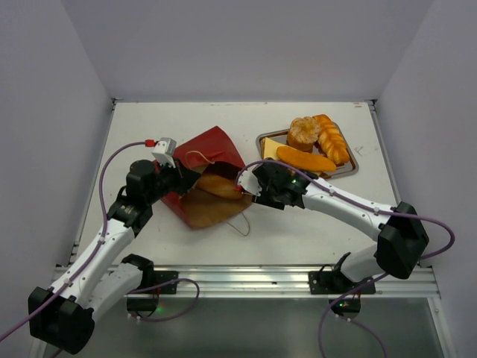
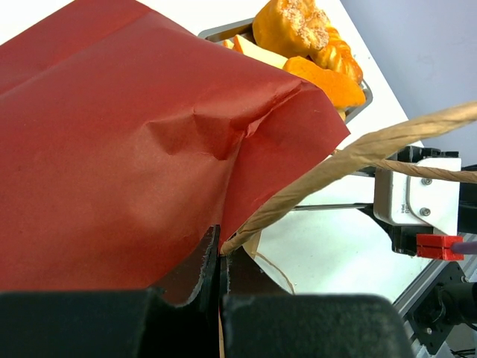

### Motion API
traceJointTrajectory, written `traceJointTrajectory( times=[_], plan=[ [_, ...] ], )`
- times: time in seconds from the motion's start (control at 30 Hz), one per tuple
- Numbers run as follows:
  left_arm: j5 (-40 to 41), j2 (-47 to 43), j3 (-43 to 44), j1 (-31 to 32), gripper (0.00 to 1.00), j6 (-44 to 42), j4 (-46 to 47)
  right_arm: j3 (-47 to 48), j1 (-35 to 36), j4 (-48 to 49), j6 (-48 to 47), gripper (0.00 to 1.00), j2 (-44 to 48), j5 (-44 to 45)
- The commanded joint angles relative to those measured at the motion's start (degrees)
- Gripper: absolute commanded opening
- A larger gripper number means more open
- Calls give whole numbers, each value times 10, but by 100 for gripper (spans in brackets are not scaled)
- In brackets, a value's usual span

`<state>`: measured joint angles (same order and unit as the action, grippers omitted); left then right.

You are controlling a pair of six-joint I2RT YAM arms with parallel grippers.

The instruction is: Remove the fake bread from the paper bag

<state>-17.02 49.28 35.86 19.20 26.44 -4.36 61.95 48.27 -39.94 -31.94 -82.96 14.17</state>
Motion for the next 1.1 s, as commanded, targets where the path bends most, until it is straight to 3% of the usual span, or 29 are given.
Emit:
traceJointTrajectory(
  times=[0.0,1.07],
  plan=[
    [-12,-9,16,2,0,10,19,1,-6,-6,16,48,9,-28],
    [-13,-10,22,2,0,8,15,39,-27,-43,31,49,31,-79]
  ],
)
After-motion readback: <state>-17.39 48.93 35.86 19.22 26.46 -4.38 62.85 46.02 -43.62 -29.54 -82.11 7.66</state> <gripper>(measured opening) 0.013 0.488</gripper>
